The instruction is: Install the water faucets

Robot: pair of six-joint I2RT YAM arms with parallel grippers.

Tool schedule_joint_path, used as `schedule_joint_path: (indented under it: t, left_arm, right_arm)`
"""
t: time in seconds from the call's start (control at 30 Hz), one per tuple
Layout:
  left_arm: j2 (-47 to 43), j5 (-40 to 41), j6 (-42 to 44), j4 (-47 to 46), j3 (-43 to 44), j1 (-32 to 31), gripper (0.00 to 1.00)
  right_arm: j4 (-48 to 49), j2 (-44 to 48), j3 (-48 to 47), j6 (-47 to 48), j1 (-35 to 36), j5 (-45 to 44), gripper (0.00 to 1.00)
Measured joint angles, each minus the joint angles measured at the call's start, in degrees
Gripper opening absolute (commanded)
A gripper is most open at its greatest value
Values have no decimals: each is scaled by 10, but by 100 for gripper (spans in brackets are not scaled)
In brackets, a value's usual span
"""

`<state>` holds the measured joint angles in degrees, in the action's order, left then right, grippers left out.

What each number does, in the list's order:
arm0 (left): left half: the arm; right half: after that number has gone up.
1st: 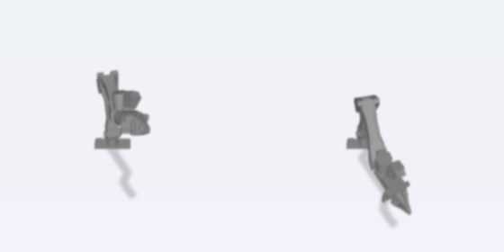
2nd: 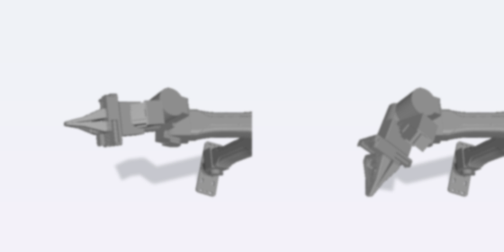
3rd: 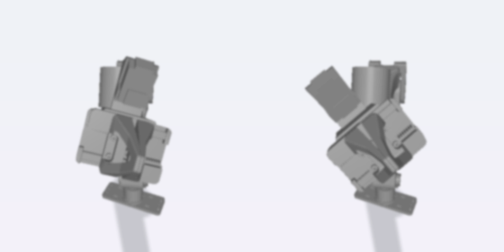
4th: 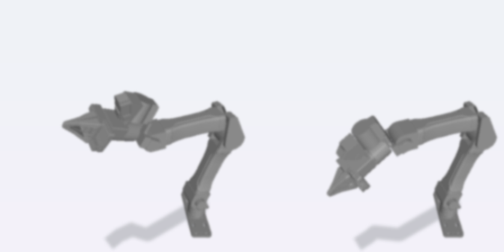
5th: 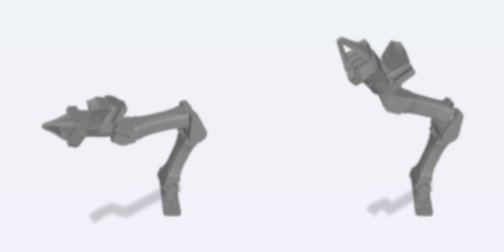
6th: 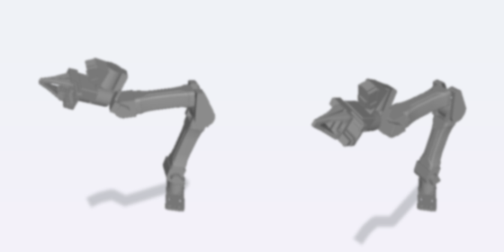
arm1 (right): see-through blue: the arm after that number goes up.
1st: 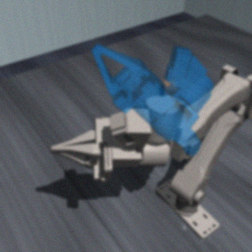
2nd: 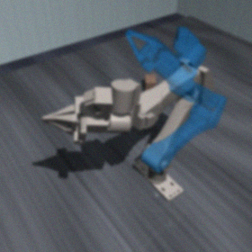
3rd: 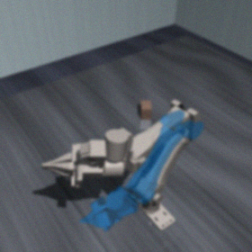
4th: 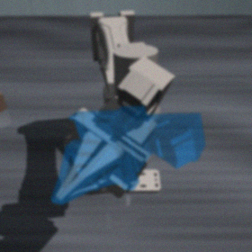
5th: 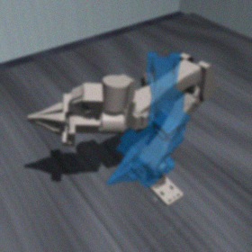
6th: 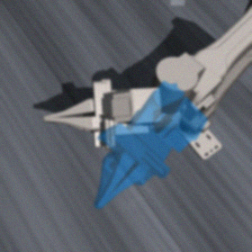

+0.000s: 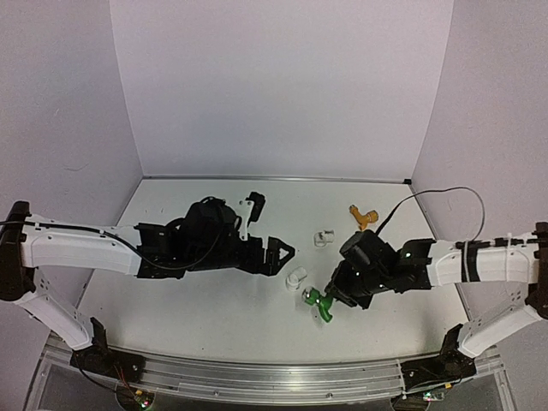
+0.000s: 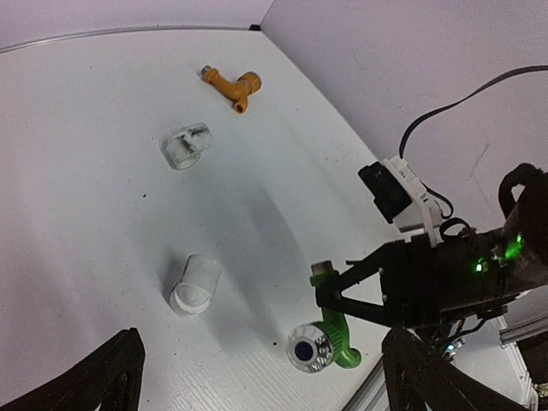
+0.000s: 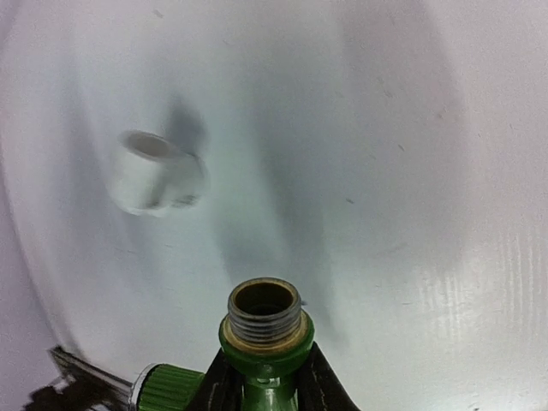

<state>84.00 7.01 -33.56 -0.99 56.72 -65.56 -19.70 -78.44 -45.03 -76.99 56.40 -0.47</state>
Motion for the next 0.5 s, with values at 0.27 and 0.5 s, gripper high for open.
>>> schedule_joint_path:
  t: [0.27, 0.5]
  left_arm:
    - [-32, -48, -13, -96, -28, 0, 96]
    - [14, -99, -22, -146, -5, 0, 79]
  right_arm:
    - [56, 49, -113, -106, -1, -116, 0]
    - [86, 6, -184, -118, -1, -118, 0]
